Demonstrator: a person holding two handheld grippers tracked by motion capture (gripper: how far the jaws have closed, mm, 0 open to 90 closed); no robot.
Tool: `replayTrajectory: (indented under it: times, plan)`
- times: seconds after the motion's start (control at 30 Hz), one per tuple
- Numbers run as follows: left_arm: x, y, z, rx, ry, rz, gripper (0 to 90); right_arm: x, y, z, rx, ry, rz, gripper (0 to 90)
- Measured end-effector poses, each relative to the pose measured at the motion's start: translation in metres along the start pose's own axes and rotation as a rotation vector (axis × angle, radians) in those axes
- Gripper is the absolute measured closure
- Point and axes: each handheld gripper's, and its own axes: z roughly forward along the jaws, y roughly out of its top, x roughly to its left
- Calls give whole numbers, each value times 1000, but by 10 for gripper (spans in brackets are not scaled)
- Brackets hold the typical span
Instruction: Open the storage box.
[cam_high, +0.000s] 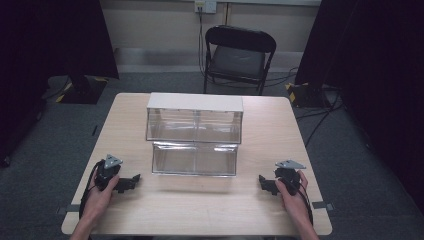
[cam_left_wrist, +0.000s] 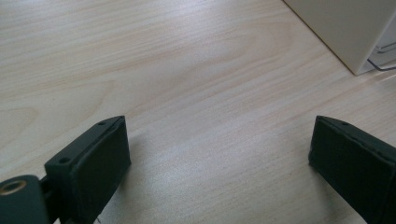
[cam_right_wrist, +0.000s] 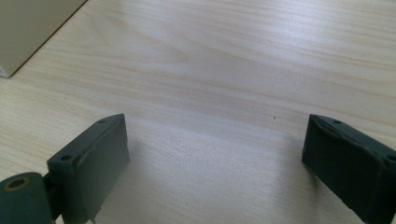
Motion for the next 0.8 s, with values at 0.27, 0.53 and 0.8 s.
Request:
replayTrajectory:
  times: [0.27,0.53,0.8]
  plan:
    - [0,0,0,1,1,1,47,1,0,-1,2,-9,11,64]
    - [0,0,0,1,2,0,41,-3,2,-6,-8,3,28,133]
    - [0,0,0,1,2,-2,41,4,8,-16,-56,41,17,140]
